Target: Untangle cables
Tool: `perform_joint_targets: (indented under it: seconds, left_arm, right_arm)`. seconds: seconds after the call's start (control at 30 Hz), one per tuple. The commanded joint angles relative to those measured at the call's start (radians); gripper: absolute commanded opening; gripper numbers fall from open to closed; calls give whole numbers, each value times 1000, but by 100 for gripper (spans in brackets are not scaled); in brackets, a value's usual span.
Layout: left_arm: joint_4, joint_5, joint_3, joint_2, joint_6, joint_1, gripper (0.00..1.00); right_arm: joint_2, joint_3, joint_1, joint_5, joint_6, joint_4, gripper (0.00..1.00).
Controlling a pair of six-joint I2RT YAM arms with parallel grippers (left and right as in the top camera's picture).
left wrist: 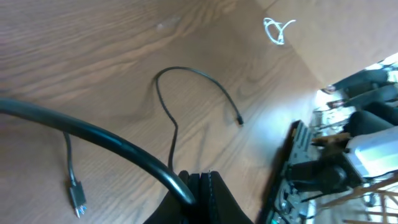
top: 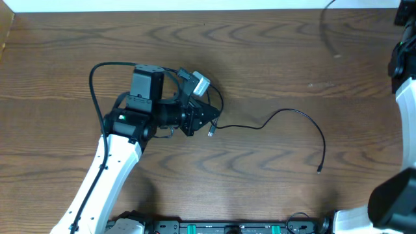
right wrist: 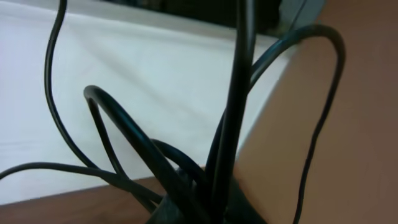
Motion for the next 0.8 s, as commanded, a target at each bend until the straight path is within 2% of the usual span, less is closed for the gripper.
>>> perform_joint_targets:
  seconds: [0.0, 0.2, 0.37, 0.57, 0.77]
  left_arm:
    - [2, -89, 5, 10, 18, -18, 8]
    - [2, -153, 5, 17, -23, -21, 8]
    - [2, -198, 5, 29, -42, -21, 8]
    - [10, -197, 5, 50, -61, -20, 8]
    - [36, -197, 5, 63, -100, -21, 8]
  right_arm:
    - [116, 115, -42, 77, -171, 7, 1]
    - [372, 435, -121, 153, -382, 11, 1]
    - [554, 536, -188, 144, -389, 6, 1]
    - [759, 536, -239, 212, -215, -161, 3]
    - [837, 537, -255, 225, -76, -217, 6]
